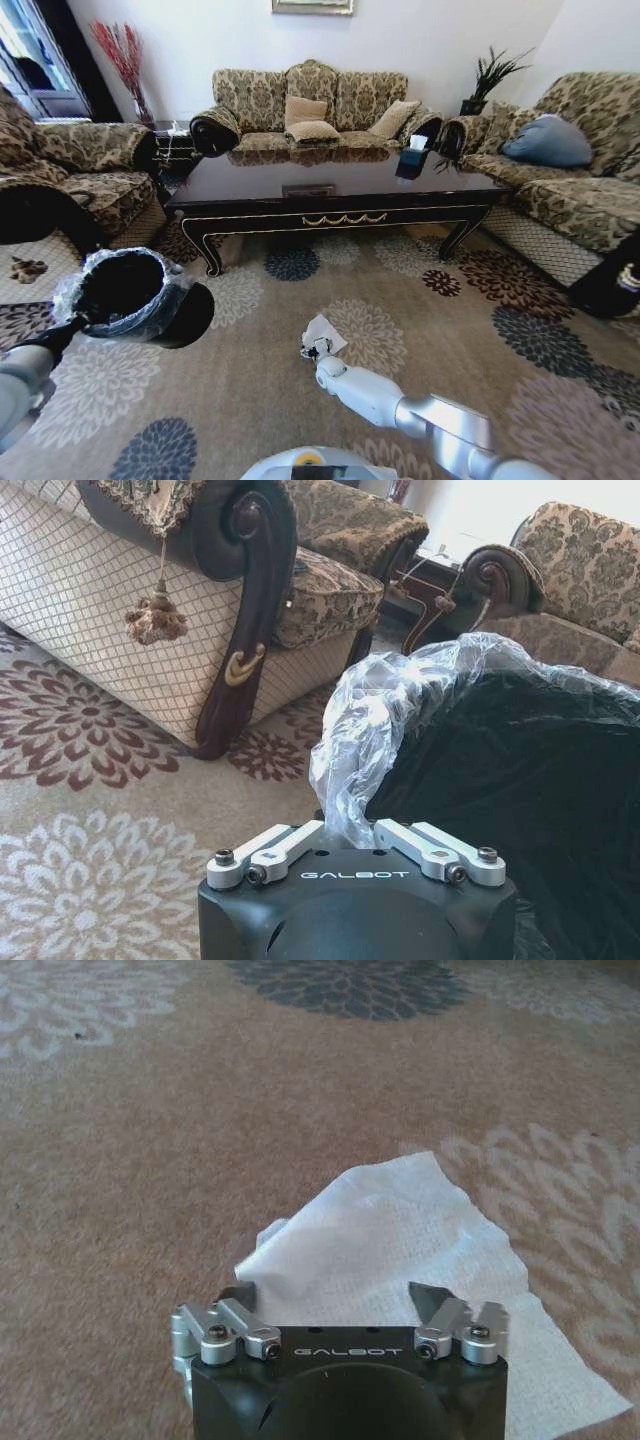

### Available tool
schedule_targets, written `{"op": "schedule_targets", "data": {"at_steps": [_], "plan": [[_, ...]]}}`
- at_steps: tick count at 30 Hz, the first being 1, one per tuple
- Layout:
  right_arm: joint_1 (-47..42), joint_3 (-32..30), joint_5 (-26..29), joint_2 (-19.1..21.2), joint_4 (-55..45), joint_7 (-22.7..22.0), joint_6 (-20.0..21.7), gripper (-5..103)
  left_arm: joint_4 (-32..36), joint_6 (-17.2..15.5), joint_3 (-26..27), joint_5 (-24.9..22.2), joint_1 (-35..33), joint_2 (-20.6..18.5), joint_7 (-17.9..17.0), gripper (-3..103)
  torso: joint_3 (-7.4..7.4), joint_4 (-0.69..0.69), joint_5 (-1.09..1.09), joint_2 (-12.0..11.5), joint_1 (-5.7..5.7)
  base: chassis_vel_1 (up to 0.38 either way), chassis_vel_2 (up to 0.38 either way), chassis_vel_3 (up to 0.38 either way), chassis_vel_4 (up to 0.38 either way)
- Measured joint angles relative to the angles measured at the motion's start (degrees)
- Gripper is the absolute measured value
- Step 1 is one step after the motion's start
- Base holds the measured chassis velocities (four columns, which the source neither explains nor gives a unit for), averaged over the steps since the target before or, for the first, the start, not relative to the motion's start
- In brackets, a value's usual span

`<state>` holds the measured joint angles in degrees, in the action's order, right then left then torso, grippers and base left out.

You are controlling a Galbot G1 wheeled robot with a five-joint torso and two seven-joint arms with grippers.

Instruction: Move to the front of the table and pick up the trash from the floor, then place it into the trash bin.

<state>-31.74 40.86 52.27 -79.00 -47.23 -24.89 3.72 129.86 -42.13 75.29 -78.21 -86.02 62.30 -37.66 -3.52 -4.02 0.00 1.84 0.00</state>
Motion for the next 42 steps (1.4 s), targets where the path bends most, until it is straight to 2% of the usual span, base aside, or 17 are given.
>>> {"op": "schedule_targets", "data": {"at_steps": [2,5,8,11,14,17,20,23,26,36,42], "plan": [[0.0,-0.1,0.0,0.1,0.0,0.0,-0.1,84,0.0,0.0,-0.1,0.1,0.0,0.0,0.0,3,0.00,0.00,0.00,0.0,0.00,0.000,0.000,0.000,0.000],[0.0,-0.4,-0.4,0.4,-0.4,0.3,-0.2,68,0.0,0.0,-0.3,0.3,0.1,0.1,0.0,3,0.00,0.00,0.00,0.0,0.00,0.000,0.000,0.000,0.000],[-0.1,-0.6,-1.1,0.7,-0.5,0.8,-0.5,62,0.1,0.0,-0.5,0.4,0.1,0.1,0.0,3,0.00,0.00,0.00,0.0,0.00,0.000,0.000,0.000,0.000],[-0.1,-0.8,-2.5,0.9,-0.1,1.8,-1.2,45,0.3,0.0,-0.6,0.6,0.1,0.2,0.0,3,0.00,0.00,0.00,0.0,0.00,0.000,0.000,0.000,0.000],[-0.1,-0.8,-2.9,1.0,0.1,2.2,-1.4,40,0.3,0.0,-0.6,0.7,0.0,0.2,0.0,3,0.00,0.00,0.00,0.0,0.00,0.000,0.000,0.000,0.000],[0.1,-0.9,-3.1,1.1,0.3,2.5,-1.7,24,0.4,0.0,-0.7,0.8,0.0,0.2,0.0,3,0.00,0.00,-0.01,0.0,0.00,0.000,0.000,0.000,0.000],[0.2,-0.9,-3.5,1.1,0.7,2.6,-1.8,19,0.4,0.0,-0.8,0.9,0.0,0.1,0.0,3,0.00,0.01,0.00,0.0,0.00,0.000,0.000,0.000,0.000],[0.3,-0.9,-4.4,1.2,1.2,3.4,-2.5,4,0.4,0.0,-0.9,1.0,0.1,0.1,0.0,3,0.00,0.00,-0.01,0.0,0.00,0.000,0.000,0.000,0.000],[0.3,-0.9,-4.5,1.3,1.3,3.8,-2.7,1,0.2,0.0,-1.0,1.1,0.1,0.1,0.1,3,0.00,0.00,-0.01,0.0,0.00,0.000,0.000,0.000,0.000],[0.3,-1.3,-3.6,3.0,-2.3,6.4,-5.4,0,0.0,0.0,-1.2,1.2,0.4,-0.1,0.2,3,0.00,0.01,0.00,0.0,0.00,0.000,0.000,0.000,0.000],[0.4,-0.2,-1.3,9.0,-14.8,6.1,-6.4,0,-0.2,0.0,-2.1,1.5,0.7,-0.1,0.2,3,0.00,0.00,-0.02,0.0,0.00,0.000,0.000,0.000,0.000]]}}
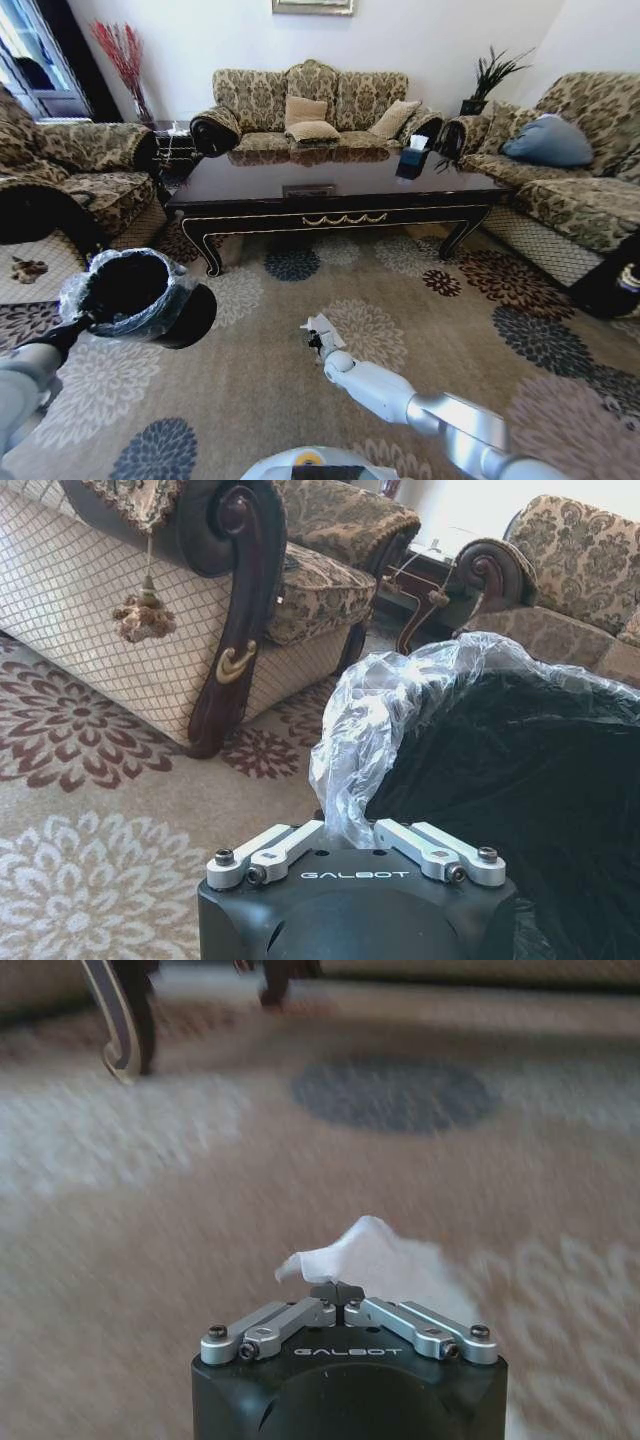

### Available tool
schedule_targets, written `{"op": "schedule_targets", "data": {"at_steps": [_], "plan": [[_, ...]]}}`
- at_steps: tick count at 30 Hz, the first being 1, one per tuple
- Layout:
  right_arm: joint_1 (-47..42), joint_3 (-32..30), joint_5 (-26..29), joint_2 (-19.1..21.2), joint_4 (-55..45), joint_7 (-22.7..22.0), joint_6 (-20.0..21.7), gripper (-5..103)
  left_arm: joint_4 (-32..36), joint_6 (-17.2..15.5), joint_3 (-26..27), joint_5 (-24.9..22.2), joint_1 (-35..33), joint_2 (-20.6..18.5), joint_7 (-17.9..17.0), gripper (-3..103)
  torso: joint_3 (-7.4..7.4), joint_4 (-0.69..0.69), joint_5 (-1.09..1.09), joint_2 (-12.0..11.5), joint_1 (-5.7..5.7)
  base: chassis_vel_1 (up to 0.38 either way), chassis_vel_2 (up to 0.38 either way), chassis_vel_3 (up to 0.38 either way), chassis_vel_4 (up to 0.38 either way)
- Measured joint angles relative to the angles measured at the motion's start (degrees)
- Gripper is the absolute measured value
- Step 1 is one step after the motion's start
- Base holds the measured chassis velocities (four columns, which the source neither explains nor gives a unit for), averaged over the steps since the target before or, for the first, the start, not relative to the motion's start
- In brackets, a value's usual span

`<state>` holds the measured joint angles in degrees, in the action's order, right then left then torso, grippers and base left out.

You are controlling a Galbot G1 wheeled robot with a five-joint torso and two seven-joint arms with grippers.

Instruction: Move to the front of the table and pick up the trash from the floor, then place it into the trash bin.

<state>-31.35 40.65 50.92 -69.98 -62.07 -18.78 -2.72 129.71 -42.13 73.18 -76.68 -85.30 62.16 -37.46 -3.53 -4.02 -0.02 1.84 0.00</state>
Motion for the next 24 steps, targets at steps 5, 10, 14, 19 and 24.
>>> {"op": "schedule_targets", "data": {"at_steps": [5,10,14,19,24], "plan": [[1.7,-0.8,3.9,7.7,-14.3,-1.5,-0.1,0,-0.3,0.0,-1.6,1.2,0.2,0.4,0.3,3,0.00,0.00,0.02,0.0,0.00,0.000,0.000,0.000,0.000],[5.5,-2.1,7.0,13.1,-24.9,-1.1,-0.3,0,-0.7,0.0,-3.1,2.0,0.6,0.6,0.4,3,0.00,-0.02,0.01,0.0,0.00,0.000,0.000,0.000,0.000],[11.3,-2.2,9.0,15.1,-31.5,0.7,-0.8,0,-1.2,0.0,-4.5,2.6,0.9,0.8,0.5,3,0.00,0.03,0.02,0.0,0.00,0.000,0.000,0.000,0.000],[17.9,0.0,10.7,15.4,-36.1,2.1,-1.1,0,-1.2,0.0,-5.7,2.9,1.1,0.9,0.6,3,0.00,0.00,0.01,0.0,0.00,0.000,0.000,0.000,0.000],[24.1,4.4,11.9,13.4,-40.1,2.5,-1.2,0,-1.3,0.0,-6.9,3.3,1.6,0.9,0.6,3,0.00,0.01,0.02,0.0,0.00,0.000,0.000,0.000,0.000]]}}
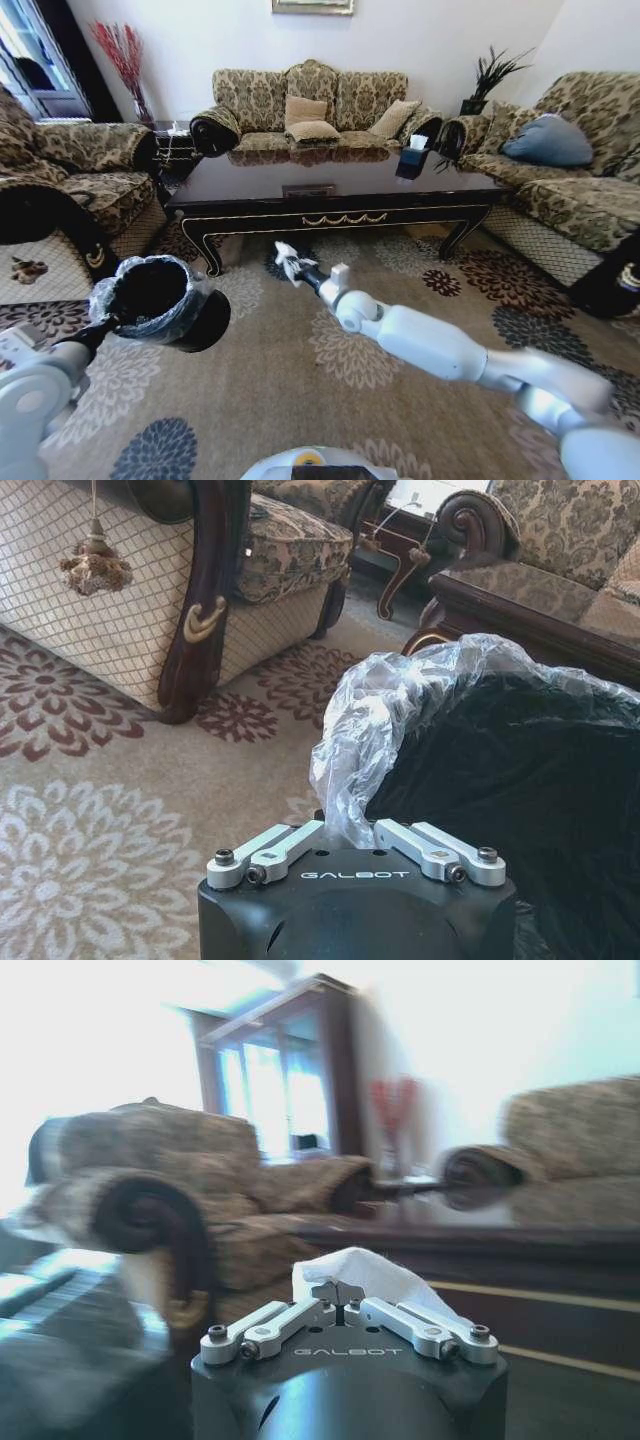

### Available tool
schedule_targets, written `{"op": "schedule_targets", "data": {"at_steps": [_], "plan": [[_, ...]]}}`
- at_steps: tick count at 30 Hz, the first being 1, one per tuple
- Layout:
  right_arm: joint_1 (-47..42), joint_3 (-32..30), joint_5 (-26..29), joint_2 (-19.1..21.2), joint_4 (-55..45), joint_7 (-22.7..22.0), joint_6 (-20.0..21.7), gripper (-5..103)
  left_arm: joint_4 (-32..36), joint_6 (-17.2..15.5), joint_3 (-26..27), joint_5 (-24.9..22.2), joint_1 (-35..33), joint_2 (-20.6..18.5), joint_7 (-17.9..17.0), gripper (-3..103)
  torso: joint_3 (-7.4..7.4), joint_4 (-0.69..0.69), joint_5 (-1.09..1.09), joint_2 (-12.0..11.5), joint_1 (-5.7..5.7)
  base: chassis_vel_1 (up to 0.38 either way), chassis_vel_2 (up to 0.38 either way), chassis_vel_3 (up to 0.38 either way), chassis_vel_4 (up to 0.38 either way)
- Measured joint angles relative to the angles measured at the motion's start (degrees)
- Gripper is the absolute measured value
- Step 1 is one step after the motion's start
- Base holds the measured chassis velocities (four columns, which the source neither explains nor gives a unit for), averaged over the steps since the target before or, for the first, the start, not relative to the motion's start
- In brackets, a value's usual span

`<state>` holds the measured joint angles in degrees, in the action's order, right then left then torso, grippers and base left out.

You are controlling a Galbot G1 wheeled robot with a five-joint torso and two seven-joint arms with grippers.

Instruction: Move to the front of the table and pick up the trash from the floor, then place it into the trash bin.

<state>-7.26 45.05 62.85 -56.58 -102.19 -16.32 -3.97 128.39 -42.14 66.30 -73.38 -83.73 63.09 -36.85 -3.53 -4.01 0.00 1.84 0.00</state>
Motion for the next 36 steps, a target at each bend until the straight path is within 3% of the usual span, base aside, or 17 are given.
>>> {"op": "schedule_targets", "data": {"at_steps": [6,8,14,19,27,31,35,36], "plan": [[7.5,6.5,2.3,-5.8,-1.7,1.0,-1.0,0,-0.6,0.0,-1.5,0.0,0.9,0.0,0.0,3,0.00,-0.01,0.01,0.0,0.00,0.000,0.000,0.000,0.000],[11.2,8.2,3.4,-10.8,-1.3,1.5,-1.5,0,-0.9,0.0,-2.3,0.1,1.5,0.0,0.1,3,0.00,0.01,0.02,0.0,0.00,0.000,0.000,0.000,0.000],[17.1,9.2,4.9,-18.4,1.5,2.2,-2.4,0,-1.1,0.0,-3.1,0.1,1.8,-0.1,0.2,3,0.00,-0.01,0.03,0.0,0.00,0.000,0.000,0.000,0.000],[18.7,10.3,5.5,-21.8,3.8,2.3,-2.7,0,-1.1,0.0,-3.2,0.0,2.0,-0.2,0.3,3,0.00,-0.01,0.02,0.0,0.00,0.000,0.000,0.000,0.000],[15.4,13.3,1.9,-23.3,6.2,1.0,-3.1,0,-0.4,0.0,-2.4,-0.6,1.7,-0.5,0.4,3,0.00,-0.01,0.01,0.0,0.00,0.000,0.000,0.000,0.000],[13.3,15.0,-2.4,-22.7,7.6,0.3,-3.2,-1,-0.1,0.0,-2.0,-1.0,1.5,-0.6,0.4,3,0.00,0.00,0.01,0.0,0.00,0.000,0.000,0.000,0.000],[12.7,15.9,-3.1,-21.3,6.8,0.2,-3.1,10,-0.1,0.0,-1.9,-1.1,1.5,-0.6,0.5,3,0.00,-0.02,0.00,0.0,0.00,0.000,0.000,0.000,0.000],[12.7,16.0,-3.1,-20.9,6.4,0.2,-3.1,20,-0.1,0.0,-1.9,-1.1,1.4,-0.6,0.5,3,0.01,-0.01,0.00,0.0,0.00,0.000,0.000,0.000,0.000]]}}
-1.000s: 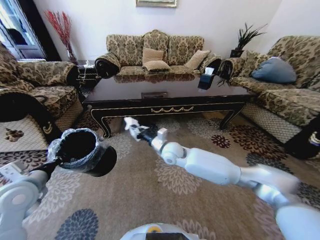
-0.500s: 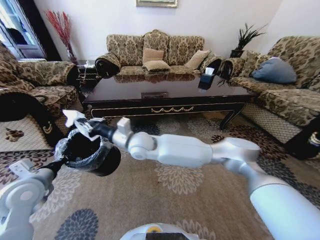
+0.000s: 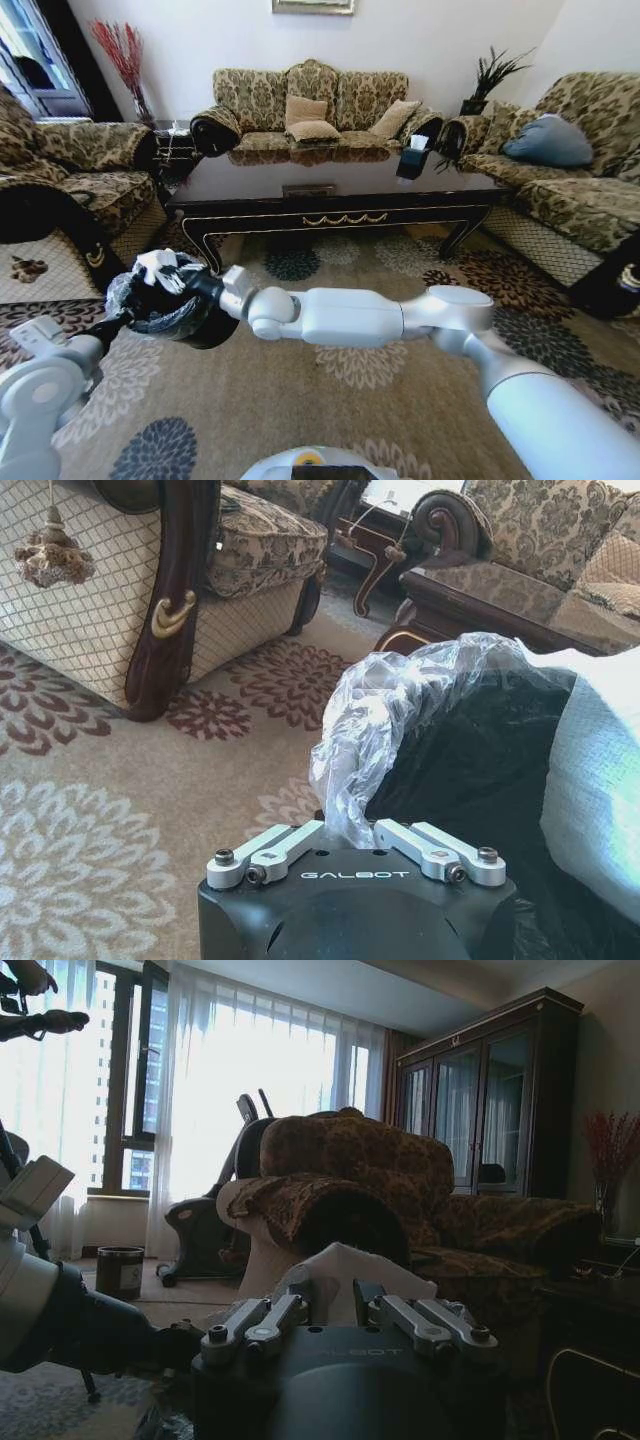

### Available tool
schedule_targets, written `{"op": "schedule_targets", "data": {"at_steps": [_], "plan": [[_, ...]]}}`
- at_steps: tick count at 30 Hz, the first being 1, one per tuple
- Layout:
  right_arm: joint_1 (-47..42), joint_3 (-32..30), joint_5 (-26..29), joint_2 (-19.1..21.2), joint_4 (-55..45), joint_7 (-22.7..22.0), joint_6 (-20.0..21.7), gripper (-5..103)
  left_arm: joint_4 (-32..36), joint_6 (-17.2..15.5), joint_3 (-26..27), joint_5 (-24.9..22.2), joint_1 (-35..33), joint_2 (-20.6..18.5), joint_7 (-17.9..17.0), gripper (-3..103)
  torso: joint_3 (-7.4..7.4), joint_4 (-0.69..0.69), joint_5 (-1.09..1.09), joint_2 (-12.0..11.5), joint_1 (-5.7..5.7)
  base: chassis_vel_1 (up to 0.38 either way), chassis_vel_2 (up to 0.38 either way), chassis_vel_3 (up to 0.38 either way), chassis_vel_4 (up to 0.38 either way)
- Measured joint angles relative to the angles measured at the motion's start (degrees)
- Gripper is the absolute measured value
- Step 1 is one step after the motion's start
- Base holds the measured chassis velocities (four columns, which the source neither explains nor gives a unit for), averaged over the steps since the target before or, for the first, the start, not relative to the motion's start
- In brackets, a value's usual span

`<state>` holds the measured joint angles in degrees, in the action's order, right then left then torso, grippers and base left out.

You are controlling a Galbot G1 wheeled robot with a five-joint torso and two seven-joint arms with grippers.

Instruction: Move to the front of the table and pick up the trash from the floor, then place it into the trash bin.

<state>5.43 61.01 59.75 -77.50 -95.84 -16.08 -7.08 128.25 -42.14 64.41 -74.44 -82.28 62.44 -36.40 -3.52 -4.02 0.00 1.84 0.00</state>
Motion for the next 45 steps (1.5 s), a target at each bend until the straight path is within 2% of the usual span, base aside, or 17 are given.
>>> {"op": "schedule_targets", "data": {"at_steps": [1,6,9,11,12,13,15,18,20,21,23,38,43,45], "plan": [[0.0,0.1,0.0,0.4,-0.6,0.1,0.0,26,-0.1,0.0,0.0,0.0,0.0,0.0,0.0,3,0.00,0.01,0.00,0.0,0.00,0.000,0.000,0.000,0.000],[0.0,0.3,0.1,1.5,-2.5,0.2,0.1,36,-0.3,0.0,0.0,0.0,0.0,0.0,0.0,3,0.00,0.00,0.00,0.0,0.00,0.000,0.000,0.000,0.000],[-0.2,0.8,0.0,2.8,-4.8,0.2,0.2,53,-0.7,0.0,0.0,0.1,0.1,0.1,0.0,3,0.00,0.01,0.00,0.0,0.00,0.000,0.000,0.000,0.000],[-0.4,0.9,-0.2,3.3,-5.3,0.1,0.2,53,-0.7,0.0,0.0,0.1,0.1,0.1,0.0,3,0.00,0.01,0.00,0.0,0.00,0.000,0.000,0.000,0.000],[-0.6,1.0,-0.2,3.5,-5.6,0.1,0.3,63,-0.7,0.0,0.0,0.1,0.1,0.1,0.0,3,0.00,0.01,0.00,0.0,0.00,0.000,0.000,0.000,0.000],[-0.9,1.0,-0.3,3.7,-5.8,0.0,0.5,63,-0.7,0.0,0.1,0.1,0.1,0.2,0.0,3,0.00,0.00,0.00,0.0,0.00,0.000,0.000,0.000,0.000],[-1.9,1.1,-0.4,4.4,-5.9,-1.1,1.4,74,-0.3,0.0,0.1,0.1,0.0,0.4,0.0,3,0.00,0.00,0.00,0.0,0.00,0.000,0.000,0.000,0.000],[-2.5,1.2,-0.7,4.6,-5.4,-1.4,1.7,80,-0.1,0.0,0.2,0.1,0.0,0.4,0.0,3,0.00,0.00,0.00,0.0,0.00,0.000,0.000,0.000,0.000],[-2.9,1.1,-1.2,4.9,-4.9,-1.5,1.7,90,0.0,0.0,0.4,0.1,-0.1,0.4,0.0,3,0.00,0.00,-0.01,0.0,0.00,0.000,0.000,0.000,0.000],[-2.9,1.1,-1.2,4.9,-4.9,-1.5,1.7,90,0.0,0.0,0.4,0.1,-0.1,0.4,0.0,3,0.00,0.00,-0.01,0.0,0.00,0.000,0.000,0.000,0.000],[-3.1,1.1,-1.4,5.3,-4.8,-1.5,1.7,99,0.0,0.0,0.6,0.1,-0.3,0.4,0.0,3,0.00,0.01,0.00,0.0,0.00,0.000,0.000,0.000,0.000],[-1.3,0.2,-2.1,9.1,-6.0,-1.5,1.2,100,-0.2,0.0,0.9,0.1,-0.6,0.8,0.0,3,0.00,0.00,0.00,0.0,0.00,0.000,0.000,0.000,0.000],[-1.9,0.2,-2.7,12.0,-7.2,-1.5,1.2,100,-0.6,0.0,1.2,0.2,-0.8,0.8,0.0,3,0.00,0.02,0.00,0.0,0.00,0.000,0.000,0.000,0.000],[-3.8,-0.7,-3.2,15.2,-7.9,-1.8,1.2,100,-0.7,0.0,1.3,0.2,-0.9,0.8,0.0,3,0.00,0.00,0.00,0.0,0.00,0.000,0.000,0.000,0.000]]}}
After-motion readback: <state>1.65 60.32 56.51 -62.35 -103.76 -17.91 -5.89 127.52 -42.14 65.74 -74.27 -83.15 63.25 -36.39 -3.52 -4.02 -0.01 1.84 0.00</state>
